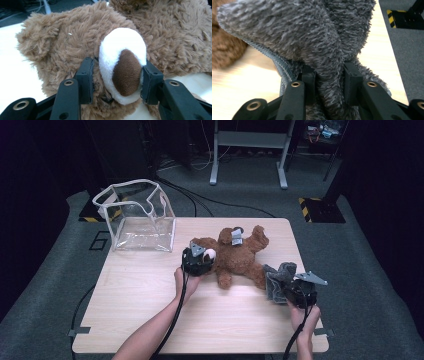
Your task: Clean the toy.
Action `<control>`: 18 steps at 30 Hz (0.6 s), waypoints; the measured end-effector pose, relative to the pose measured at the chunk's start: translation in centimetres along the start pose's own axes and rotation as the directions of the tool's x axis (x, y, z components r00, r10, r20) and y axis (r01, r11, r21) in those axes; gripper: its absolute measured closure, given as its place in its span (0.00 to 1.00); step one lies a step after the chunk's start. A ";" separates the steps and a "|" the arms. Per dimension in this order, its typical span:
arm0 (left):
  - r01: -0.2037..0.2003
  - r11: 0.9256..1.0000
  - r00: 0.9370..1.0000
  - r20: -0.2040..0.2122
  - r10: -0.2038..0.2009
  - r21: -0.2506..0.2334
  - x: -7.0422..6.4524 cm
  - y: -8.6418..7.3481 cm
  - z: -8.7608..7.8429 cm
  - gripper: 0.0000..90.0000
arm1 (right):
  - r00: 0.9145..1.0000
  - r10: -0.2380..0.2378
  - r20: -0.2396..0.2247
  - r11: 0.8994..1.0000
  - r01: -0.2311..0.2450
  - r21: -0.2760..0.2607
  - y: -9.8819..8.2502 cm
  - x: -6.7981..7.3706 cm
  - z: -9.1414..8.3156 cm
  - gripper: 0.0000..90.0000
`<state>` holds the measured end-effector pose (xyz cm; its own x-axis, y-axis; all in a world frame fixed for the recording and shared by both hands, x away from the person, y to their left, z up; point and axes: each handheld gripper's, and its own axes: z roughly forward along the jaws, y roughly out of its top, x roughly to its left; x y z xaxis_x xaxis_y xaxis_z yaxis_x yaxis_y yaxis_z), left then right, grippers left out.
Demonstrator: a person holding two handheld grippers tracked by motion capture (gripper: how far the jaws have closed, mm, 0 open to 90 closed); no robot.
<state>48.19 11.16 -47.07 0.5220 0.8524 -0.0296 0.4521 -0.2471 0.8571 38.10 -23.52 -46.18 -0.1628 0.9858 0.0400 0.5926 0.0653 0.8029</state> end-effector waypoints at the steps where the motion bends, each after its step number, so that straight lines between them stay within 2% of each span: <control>1: -0.004 1.000 1.000 0.009 0.004 -0.002 -0.2 -0.1 -0.2 0.59 | 1.000 -0.004 -0.005 1.000 0.004 -0.005 0.2 0.2 -0.1 0.75; 5: -0.005 1.000 0.999 0.040 0.005 -0.002 -1.2 -0.6 -1.0 0.59 | 0.999 -0.030 -0.015 0.999 0.030 -0.022 0.7 1.3 -0.4 0.75; 8: 0.011 1.000 0.998 0.059 -0.010 -0.011 -2.1 -0.9 -1.4 0.59 | 0.998 -0.056 -0.028 0.998 0.055 -0.041 1.3 2.3 -0.6 0.76; 13: 0.015 1.000 0.997 0.076 -0.014 -0.017 -3.4 -1.2 -1.8 0.58 | 0.994 -0.096 -0.061 0.994 0.093 -0.050 2.5 4.3 -0.1 0.77; 15: 0.007 1.000 0.997 0.076 -0.005 -0.021 -3.5 -1.3 -1.8 0.57 | 0.991 -0.119 -0.065 0.992 0.116 -0.042 3.0 5.2 0.6 0.77; 18: 0.005 1.000 0.996 0.087 -0.003 -0.023 -2.9 -1.5 -1.8 0.50 | 0.989 -0.131 -0.064 0.991 0.130 -0.019 3.4 5.8 1.8 0.77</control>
<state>44.69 9.84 -47.35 0.5816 0.8098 -0.0766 0.4379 -0.2324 0.8685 40.64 -17.34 -44.30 -0.2889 0.9570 -0.0277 0.5509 0.1899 0.8127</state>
